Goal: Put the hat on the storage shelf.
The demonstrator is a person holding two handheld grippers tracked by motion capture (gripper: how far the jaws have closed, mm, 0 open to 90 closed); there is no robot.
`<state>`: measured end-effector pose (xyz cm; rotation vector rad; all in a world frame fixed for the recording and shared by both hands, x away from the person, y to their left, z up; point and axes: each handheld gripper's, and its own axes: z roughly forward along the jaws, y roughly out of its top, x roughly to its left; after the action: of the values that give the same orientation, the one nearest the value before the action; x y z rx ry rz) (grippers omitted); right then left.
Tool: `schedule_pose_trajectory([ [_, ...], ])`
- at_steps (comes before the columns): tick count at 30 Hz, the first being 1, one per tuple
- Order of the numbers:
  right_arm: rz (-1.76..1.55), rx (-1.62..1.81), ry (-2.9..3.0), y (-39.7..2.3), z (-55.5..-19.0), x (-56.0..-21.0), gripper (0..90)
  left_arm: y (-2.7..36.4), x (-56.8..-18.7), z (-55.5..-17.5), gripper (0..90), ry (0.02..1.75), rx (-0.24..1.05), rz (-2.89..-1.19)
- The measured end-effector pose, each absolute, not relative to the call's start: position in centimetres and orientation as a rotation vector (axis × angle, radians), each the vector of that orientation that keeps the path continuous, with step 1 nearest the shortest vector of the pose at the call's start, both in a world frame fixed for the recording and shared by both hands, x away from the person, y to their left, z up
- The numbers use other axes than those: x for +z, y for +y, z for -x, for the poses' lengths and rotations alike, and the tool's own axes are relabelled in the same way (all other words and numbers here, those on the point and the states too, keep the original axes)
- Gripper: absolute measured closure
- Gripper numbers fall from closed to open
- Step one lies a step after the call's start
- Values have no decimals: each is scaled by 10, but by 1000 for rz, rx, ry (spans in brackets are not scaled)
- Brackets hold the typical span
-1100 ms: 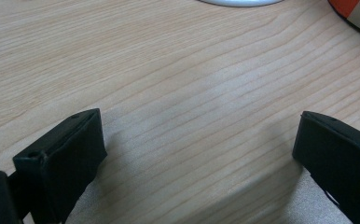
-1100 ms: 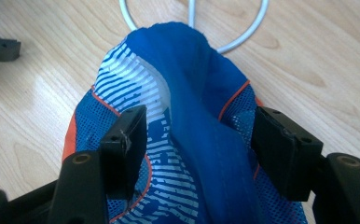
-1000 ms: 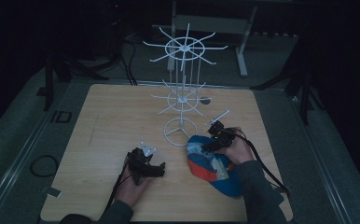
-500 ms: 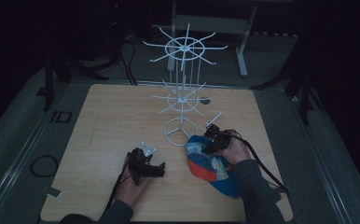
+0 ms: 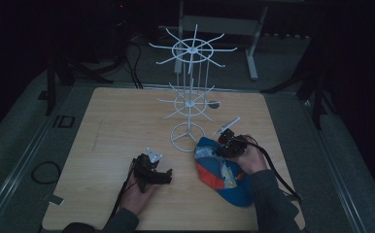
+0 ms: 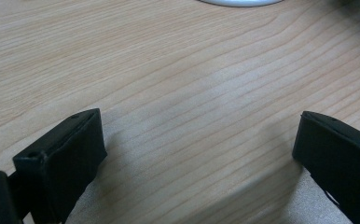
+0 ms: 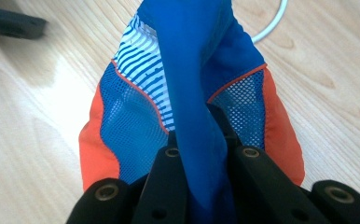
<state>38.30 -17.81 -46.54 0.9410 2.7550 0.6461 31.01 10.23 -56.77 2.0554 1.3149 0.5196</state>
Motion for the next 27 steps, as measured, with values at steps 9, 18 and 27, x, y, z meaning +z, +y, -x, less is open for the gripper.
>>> schedule_pose_trajectory([
  [9, -941, 772, 2685, -197, -365, -447, 882, 102, -568, -310, 26, 1315, 519, -2055],
  [18, -973, 903, 2576, -218, -346, -437, 883, 102, -568, -310, 26, 1317, 516, -2055],
  [27, -965, 956, 2509, -228, -330, -428, 883, 102, -567, -310, 26, 1315, 515, -2061],
])
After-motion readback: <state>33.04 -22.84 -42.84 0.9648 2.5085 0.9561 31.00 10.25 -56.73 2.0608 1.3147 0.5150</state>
